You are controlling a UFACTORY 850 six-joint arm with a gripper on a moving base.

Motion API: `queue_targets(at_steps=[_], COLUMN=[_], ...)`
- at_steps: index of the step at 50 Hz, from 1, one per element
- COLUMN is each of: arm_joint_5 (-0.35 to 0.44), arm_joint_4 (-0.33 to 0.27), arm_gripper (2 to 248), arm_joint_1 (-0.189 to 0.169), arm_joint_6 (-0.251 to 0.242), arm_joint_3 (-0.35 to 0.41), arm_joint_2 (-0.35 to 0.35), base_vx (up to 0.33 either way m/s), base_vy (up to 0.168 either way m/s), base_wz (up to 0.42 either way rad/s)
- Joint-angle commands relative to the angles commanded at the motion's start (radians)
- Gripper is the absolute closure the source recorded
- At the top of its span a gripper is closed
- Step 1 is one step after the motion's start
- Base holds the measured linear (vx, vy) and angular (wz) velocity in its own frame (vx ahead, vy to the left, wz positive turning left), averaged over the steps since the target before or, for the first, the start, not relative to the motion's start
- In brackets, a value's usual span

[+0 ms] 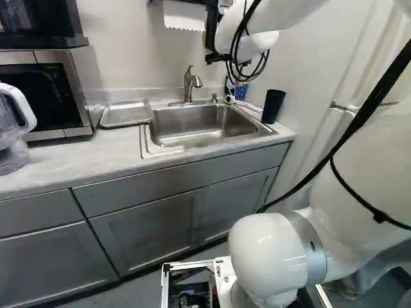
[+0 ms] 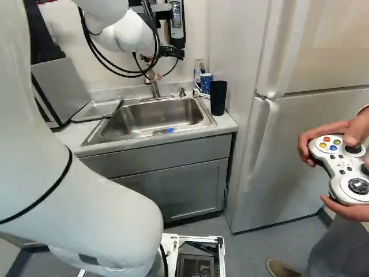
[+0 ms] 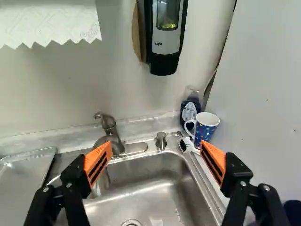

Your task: Rinse the cup and place it in the tray

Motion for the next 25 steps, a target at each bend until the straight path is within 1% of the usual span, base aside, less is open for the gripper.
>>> queue_targets(at_steps=[8,25], arm_joint_5=[0.000,-0.001], arm_joint_4=[0.000,0.000], arm_gripper=[3,3], arm_joint_1=[0.002,0.011], arm_joint_6=[0.000,0.000], arm_joint_3=[-0.018,-0.082], arm_joint_2=[-0.020,-0.088], base_vx=[0.000,0.000], base_vy=[0.000,0.000], base_wz=[0.000,0.000])
